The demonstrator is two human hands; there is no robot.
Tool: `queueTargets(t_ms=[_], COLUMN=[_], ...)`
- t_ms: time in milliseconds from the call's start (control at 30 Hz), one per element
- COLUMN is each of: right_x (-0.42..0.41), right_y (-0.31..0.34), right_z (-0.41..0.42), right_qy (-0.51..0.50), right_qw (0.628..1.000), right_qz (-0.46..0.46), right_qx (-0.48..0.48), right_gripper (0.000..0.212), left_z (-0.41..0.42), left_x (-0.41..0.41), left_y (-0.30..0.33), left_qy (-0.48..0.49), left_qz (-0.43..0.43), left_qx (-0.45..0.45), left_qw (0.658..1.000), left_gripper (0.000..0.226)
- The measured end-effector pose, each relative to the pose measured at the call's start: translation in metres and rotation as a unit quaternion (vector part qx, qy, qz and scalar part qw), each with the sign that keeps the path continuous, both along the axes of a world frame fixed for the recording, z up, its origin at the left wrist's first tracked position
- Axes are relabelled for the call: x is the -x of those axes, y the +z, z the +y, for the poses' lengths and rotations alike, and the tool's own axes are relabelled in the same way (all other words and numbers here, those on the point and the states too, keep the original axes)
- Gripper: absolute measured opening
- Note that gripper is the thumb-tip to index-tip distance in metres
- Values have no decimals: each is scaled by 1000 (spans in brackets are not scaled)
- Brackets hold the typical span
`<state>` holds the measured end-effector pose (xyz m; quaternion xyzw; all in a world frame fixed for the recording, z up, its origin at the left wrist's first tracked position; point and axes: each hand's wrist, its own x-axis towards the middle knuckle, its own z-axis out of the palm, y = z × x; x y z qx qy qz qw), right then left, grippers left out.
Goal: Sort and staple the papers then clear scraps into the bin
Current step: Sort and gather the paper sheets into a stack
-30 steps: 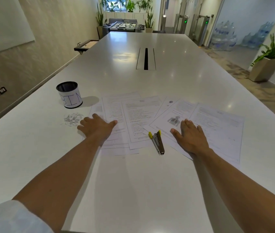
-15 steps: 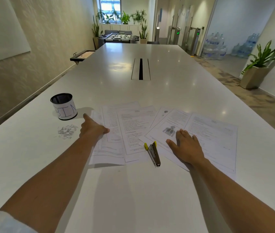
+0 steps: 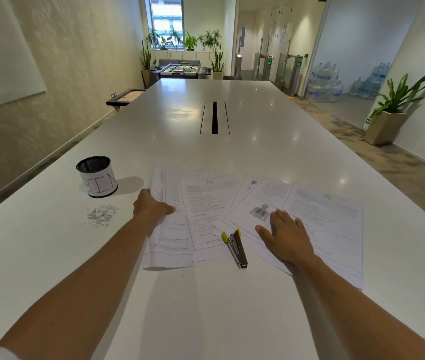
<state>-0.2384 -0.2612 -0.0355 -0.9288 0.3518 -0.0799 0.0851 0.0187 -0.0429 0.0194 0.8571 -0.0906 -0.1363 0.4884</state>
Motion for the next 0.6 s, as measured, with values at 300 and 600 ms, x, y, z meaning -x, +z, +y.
queueTargets(t_ms=[300, 600], right_x=[-13, -37], right_y=[41, 108], right_z=[7, 1], right_qy=[-21, 35], right_qw=[975, 886], right_qz=[-167, -321], right_qx=[-143, -332], right_gripper=[51, 63], left_z=[0, -11], left_x=[-10, 35], left_y=[79, 154], left_qy=[-42, -188], left_qz=[-195, -288], left_qx=[80, 192], left_qw=[977, 919], left_gripper=[72, 75])
